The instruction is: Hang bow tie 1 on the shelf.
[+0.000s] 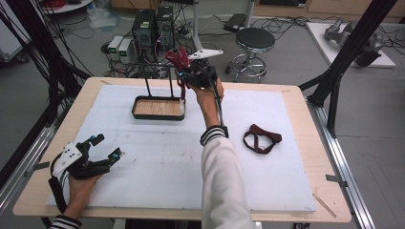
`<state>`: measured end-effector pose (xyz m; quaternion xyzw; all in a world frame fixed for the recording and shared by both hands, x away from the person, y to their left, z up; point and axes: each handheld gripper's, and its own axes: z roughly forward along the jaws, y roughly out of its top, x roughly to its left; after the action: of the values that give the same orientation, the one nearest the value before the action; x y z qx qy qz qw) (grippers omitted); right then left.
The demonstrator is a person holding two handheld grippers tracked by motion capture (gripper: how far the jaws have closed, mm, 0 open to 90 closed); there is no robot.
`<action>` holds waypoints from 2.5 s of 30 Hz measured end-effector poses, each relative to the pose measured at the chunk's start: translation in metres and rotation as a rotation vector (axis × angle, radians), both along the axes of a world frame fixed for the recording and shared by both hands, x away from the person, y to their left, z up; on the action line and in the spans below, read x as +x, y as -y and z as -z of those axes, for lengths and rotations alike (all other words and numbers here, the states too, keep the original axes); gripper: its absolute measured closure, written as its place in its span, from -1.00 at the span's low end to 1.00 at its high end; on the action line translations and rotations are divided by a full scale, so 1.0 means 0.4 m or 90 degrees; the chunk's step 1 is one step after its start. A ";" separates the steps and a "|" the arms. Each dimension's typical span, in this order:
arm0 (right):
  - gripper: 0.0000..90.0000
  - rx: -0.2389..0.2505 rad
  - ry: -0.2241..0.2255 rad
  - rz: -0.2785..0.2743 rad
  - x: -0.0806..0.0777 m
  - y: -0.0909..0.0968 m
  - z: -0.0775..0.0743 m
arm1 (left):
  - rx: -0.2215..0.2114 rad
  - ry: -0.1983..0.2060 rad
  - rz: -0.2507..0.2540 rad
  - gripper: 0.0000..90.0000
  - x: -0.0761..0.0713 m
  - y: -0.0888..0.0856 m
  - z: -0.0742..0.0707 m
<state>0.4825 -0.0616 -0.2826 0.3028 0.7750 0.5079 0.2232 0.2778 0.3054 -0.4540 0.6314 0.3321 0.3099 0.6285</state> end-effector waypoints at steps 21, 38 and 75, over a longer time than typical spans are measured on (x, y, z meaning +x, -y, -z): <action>0.68 -0.010 0.004 0.032 0.042 -0.005 0.001 | -0.002 0.005 0.000 -0.67 -0.001 -0.001 0.001; 0.67 -0.023 -0.004 0.059 0.058 0.009 0.016 | 0.000 0.006 0.001 -0.67 -0.002 -0.002 0.001; 0.55 -0.045 -0.037 0.080 0.064 0.028 0.038 | -0.003 0.005 0.001 -0.67 -0.002 -0.001 0.001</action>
<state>0.5083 -0.0729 -0.2979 0.3576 0.7779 0.4564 0.2425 0.2770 0.3059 -0.4543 0.6288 0.3297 0.3112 0.6318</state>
